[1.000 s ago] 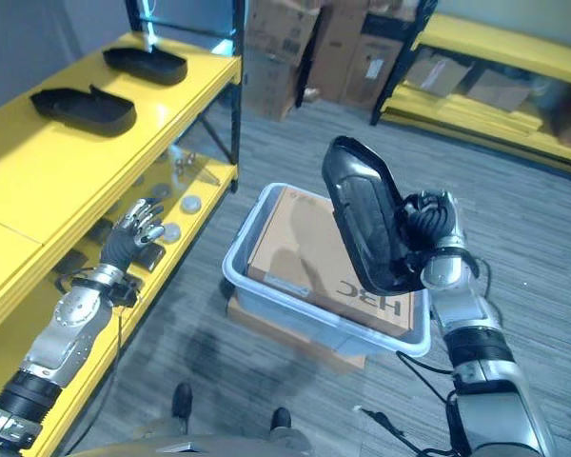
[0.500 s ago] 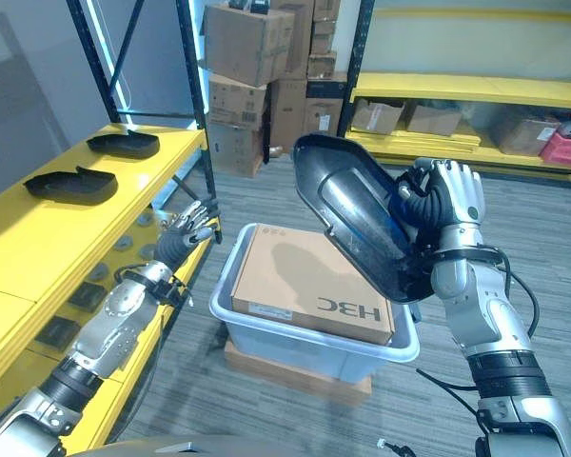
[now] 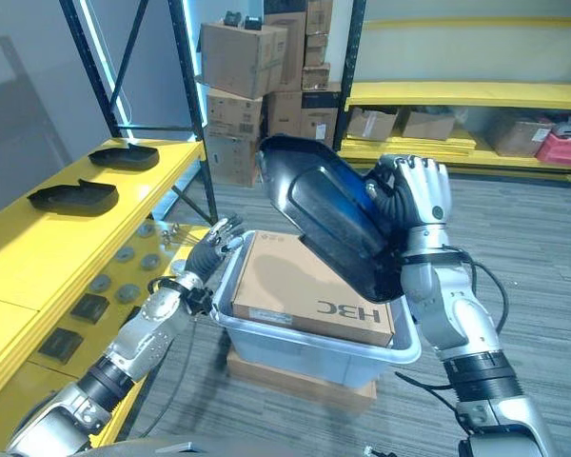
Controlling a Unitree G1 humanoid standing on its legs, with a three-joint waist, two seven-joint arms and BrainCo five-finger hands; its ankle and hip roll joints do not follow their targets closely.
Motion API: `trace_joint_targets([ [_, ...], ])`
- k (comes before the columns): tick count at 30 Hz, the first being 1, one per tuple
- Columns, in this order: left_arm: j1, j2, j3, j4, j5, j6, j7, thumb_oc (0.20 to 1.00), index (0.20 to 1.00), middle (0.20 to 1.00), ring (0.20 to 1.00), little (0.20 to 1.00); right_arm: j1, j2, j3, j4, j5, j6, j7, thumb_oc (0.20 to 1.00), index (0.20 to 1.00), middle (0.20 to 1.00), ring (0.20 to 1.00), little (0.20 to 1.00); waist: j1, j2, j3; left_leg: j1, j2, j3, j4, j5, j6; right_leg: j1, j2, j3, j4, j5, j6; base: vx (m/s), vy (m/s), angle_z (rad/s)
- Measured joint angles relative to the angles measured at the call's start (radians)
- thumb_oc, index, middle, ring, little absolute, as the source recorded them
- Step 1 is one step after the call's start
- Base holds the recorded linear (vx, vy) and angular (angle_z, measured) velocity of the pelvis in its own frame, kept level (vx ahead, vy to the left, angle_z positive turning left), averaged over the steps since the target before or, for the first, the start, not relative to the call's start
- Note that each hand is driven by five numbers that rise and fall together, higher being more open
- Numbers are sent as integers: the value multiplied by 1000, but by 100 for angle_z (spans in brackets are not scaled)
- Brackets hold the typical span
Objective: Move parts from the plastic box to the shelf.
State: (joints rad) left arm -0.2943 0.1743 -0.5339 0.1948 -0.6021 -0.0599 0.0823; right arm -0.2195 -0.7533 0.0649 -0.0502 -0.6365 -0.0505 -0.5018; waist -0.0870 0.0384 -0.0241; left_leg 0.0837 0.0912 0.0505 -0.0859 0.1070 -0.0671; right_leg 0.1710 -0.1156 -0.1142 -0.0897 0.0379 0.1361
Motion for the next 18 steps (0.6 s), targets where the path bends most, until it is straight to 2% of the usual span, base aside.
trace_joint_targets([
  [8, -8, -36, -20, 0, -165, 0, 18, 1000, 1000, 1000, 1000, 1000, -72, 50, 99, -14, -29, 13, -44, 200, 200, 200, 200, 200, -2, -5, 0, -1, 0, 2, 0, -2, -2, -3, 0, 0, 0, 1, 1, 0, 0, 0],
  [16, -71, -57, -45, -5, -278, -1, -2, 1000, 1000, 1000, 1000, 1000, -111, 121, 257, -13, -18, -18, -29, 200, 200, 200, 200, 200, 3, -22, 4, -4, 1, 3, 0, -3, -2, -5, 0, 0, 0, 0, 2, 0, 0, 0],
  [18, -73, -50, -53, -7, -301, -6, -2, 1000, 1000, 1000, 1000, 1000, -125, 123, 266, -11, -1, -13, -22, 200, 200, 200, 200, 200, 3, -24, 4, -6, 1, 3, 0, -3, -2, -8, 0, 2, 0, 1, 2, -3, 4, -2],
])
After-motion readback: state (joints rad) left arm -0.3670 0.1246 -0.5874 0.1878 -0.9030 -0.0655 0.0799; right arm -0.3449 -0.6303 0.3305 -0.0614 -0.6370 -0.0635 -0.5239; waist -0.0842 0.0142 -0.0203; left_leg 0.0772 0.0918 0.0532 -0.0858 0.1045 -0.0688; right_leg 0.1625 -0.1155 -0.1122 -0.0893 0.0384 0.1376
